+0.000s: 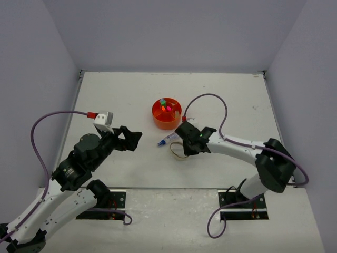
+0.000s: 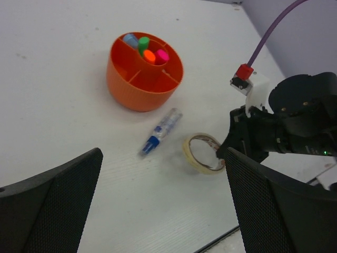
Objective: Sort the stationery into containers
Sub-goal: Pick up the stationery from the center of the board.
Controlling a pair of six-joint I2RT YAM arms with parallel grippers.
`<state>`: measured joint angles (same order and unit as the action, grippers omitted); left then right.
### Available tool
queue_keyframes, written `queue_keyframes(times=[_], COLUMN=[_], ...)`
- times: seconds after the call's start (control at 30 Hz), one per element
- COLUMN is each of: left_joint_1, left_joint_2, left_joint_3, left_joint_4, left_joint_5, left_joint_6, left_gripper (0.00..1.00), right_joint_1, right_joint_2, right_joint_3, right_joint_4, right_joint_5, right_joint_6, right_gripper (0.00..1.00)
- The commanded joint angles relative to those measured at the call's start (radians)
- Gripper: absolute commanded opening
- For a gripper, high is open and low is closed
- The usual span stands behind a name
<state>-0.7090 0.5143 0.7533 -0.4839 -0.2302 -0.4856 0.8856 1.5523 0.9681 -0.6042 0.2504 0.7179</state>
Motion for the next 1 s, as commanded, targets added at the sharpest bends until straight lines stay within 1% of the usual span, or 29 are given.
queue_keyframes(times=[0.0,0.07,0.13,0.3,0.37,0.4,0.57,0.67,0.7,0.73,0.77,0.83,0.9,0.93,0.97], left_joint_1=[0.001,0.0,0.0,-0.001,-0.007,-0.012,-0.018,-0.029,-0.031,-0.032,-0.033,-0.034,-0.039,-0.041,-0.042], left_joint_2=[0.036,0.056,0.087,0.244,0.301,0.312,0.372,0.383,0.383,0.382,0.38,0.375,0.371,0.371,0.372], left_joint_3=[-0.136,-0.192,-0.235,-0.251,-0.244,-0.234,-0.226,-0.216,-0.216,-0.216,-0.213,-0.199,-0.177,-0.165,-0.152], left_joint_4=[0.274,0.444,0.572,0.777,0.824,0.83,0.85,0.829,0.83,0.833,0.831,0.817,0.783,0.765,0.747], left_joint_5=[0.195,0.274,0.3,0.329,0.336,0.33,0.313,0.293,0.292,0.291,0.29,0.283,0.264,0.251,0.237], left_joint_6=[-0.226,-0.31,-0.349,-0.426,-0.432,-0.432,-0.442,-0.432,-0.431,-0.429,-0.425,-0.407,-0.383,-0.37,-0.356], left_gripper=[1.0,1.0,1.0,1.0,0.99,0.97,0.74,0.61,0.53,0.4,0.32,0.22,0.04,0.01,0.0], right_joint_1=[0.009,0.012,0.019,0.057,0.068,0.077,0.119,0.129,0.132,0.138,0.141,0.147,0.148,0.148,0.148], right_joint_2=[-0.223,-0.257,-0.279,-0.342,-0.351,-0.354,-0.365,-0.358,-0.353,-0.346,-0.339,-0.324,-0.314,-0.311,-0.307], right_joint_3=[-0.037,-0.031,-0.02,0.021,0.042,0.048,0.086,0.11,0.116,0.121,0.127,0.133,0.134,0.132,0.13], right_joint_4=[0.118,0.126,0.126,0.131,0.135,0.135,0.13,0.13,0.13,0.133,0.134,0.136,0.137,0.138,0.139], right_joint_5=[-0.02,-0.03,-0.023,-0.008,-0.017,-0.022,-0.002,0.0,0.0,0.0,0.0,-0.002,0.002,0.004,0.006], right_joint_6=[0.021,0.041,0.047,0.071,0.063,0.062,0.061,0.055,0.054,0.052,0.051,0.05,0.049,0.048,0.048], right_gripper=[0.0,0.0,0.0,0.0,0.0,0.0,0.0,0.0,0.0,0.0,0.0,0.0,0.0,0.0,0.0])
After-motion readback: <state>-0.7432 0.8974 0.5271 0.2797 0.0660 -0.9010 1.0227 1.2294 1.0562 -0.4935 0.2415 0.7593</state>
